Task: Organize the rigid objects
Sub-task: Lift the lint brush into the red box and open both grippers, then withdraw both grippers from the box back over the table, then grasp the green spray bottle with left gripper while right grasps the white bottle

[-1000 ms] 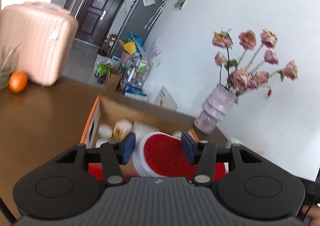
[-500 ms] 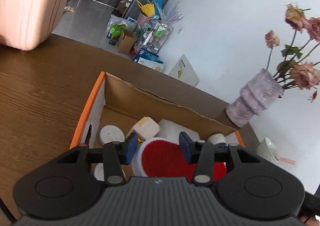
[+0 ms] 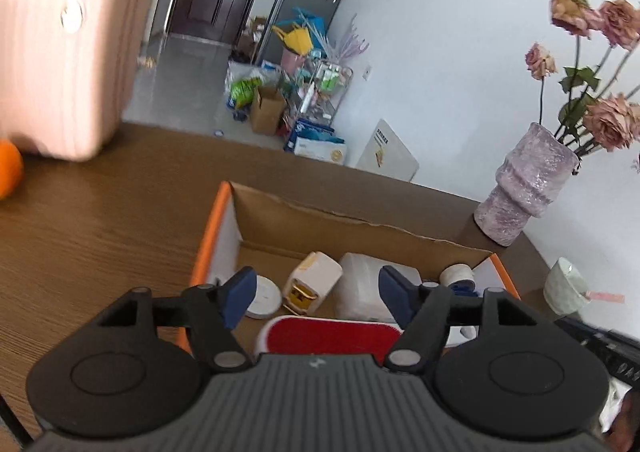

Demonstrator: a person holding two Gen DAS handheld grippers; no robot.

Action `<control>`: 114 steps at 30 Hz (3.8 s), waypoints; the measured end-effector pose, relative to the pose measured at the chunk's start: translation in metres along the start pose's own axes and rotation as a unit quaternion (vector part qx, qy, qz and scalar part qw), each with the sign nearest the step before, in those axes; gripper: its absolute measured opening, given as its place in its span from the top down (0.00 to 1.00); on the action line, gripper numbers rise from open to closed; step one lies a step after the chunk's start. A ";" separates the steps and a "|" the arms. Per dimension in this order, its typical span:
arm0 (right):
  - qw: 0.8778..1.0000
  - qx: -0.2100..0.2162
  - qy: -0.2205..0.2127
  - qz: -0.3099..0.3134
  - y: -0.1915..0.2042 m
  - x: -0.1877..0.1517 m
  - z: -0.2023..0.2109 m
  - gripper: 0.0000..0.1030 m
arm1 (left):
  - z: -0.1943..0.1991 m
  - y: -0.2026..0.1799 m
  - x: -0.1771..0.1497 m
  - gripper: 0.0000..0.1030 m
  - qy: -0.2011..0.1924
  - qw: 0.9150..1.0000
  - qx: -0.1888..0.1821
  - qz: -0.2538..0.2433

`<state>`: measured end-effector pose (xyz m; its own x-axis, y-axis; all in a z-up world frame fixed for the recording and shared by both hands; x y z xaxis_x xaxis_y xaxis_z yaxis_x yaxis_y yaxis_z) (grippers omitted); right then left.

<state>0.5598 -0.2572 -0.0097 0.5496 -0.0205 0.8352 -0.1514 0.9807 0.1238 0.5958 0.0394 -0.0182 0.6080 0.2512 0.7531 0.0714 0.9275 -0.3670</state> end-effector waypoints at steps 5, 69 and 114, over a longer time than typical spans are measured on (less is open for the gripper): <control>1.000 0.011 -0.007 0.009 0.009 0.004 0.037 0.60 | 0.047 -0.009 0.004 0.21 -0.019 0.999 0.019 -0.028; 0.988 -0.001 -0.146 0.045 0.086 -0.266 0.267 0.02 | 0.300 -0.024 -0.295 0.00 -0.176 0.967 0.064 -0.170; 0.972 0.100 0.097 0.191 0.110 -0.154 0.023 0.74 | 0.075 -0.057 -0.201 0.70 0.052 0.965 -0.053 -0.253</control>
<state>0.4395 -0.1509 -0.1118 0.5647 0.3929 0.7257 -0.5198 0.8524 -0.0570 0.4103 -0.0427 -0.1074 0.5494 -0.2602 0.7940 0.4566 0.8893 -0.0245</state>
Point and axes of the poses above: each gripper's, at about its wrist camera, not at the fingertips, and z roughly against the way its jaws point, y to its left, x to its top, the point moved 7 cm from there along -z, roughly the way its jaws point, and after that the axes turned 4 degrees about -x, right-handed, at the moved point
